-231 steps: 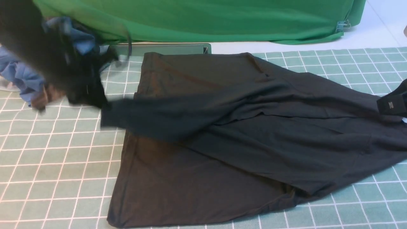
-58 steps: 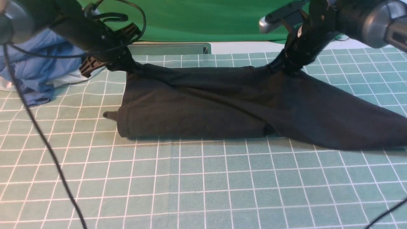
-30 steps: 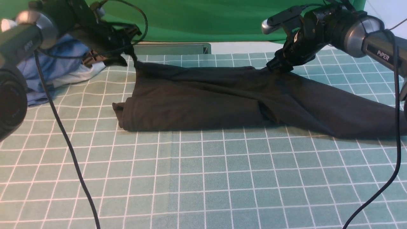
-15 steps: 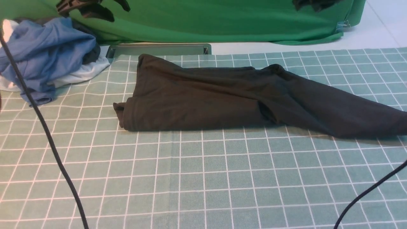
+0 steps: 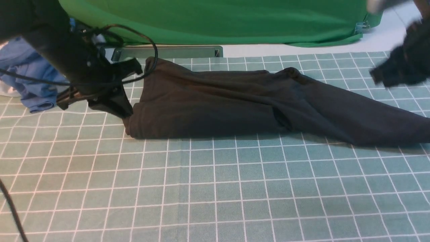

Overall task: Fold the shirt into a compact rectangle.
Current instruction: 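Pull the folded dark garment lengthwise by its ends to straighten it flat on the table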

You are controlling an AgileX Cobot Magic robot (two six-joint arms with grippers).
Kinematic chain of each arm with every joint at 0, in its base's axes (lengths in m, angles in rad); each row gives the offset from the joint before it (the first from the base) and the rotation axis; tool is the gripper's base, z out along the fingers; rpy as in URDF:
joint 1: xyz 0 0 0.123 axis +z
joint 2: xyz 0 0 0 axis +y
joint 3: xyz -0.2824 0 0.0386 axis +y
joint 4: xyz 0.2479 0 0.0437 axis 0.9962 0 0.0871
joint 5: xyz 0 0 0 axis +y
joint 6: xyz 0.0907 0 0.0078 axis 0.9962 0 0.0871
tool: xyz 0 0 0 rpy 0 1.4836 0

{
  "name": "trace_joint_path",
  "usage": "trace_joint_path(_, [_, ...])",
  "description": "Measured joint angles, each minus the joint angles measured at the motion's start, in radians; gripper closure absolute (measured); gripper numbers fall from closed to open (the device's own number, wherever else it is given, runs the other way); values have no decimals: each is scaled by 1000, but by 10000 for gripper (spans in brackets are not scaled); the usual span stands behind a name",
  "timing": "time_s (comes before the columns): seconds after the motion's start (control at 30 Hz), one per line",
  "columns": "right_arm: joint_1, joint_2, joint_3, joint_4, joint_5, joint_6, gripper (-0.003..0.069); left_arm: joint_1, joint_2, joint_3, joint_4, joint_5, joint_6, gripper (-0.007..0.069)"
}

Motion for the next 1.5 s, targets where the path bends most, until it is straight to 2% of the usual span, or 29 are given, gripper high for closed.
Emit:
trace_joint_path(0.1, [0,-45,119,4,-37,22,634,-14,48,3,52,-57,0,423])
trace_joint_path(0.23, [0,-48,148,5,-53,24,634,-27,101,5,49,-136,14,284])
trace_joint_path(0.33, [0,-46,149,6,-70,25,634,-36,130,5,36,-153,46,222])
trace_joint_path(0.43, [0,-37,149,5,-76,25,634,-47,159,5,32,-159,52,201])
trace_joint_path(0.5, [0,-24,149,5,-77,25,634,-52,176,5,32,-161,52,211])
trace_joint_path(0.57, [0,-8,149,5,-77,25,634,-59,184,5,31,-160,52,265])
trace_joint_path(0.6, [0,1,149,5,-77,25,634,-59,184,5,31,-155,53,310])
trace_joint_path(0.7, [0,26,149,2,-59,25,634,-60,181,-13,40,-99,121,512])
trace_joint_path(0.73, [0,28,149,1,-51,25,634,-59,179,-21,44,-78,135,532])
trace_joint_path(0.93, [-49,32,149,-25,54,25,634,-16,108,-38,46,123,206,553])
trace_joint_path(1.1, [-122,32,149,-21,69,25,632,-4,75,36,93,145,206,553])
trace_joint_path(1.27, [-182,56,149,8,18,25,617,-7,75,128,127,119,209,553])
trace_joint_path(1.37, [-188,100,149,19,-8,25,571,-7,75,129,130,105,209,553])
trace_joint_path(1.5, [-225,216,148,26,-98,35,440,-7,75,129,138,102,209,553])
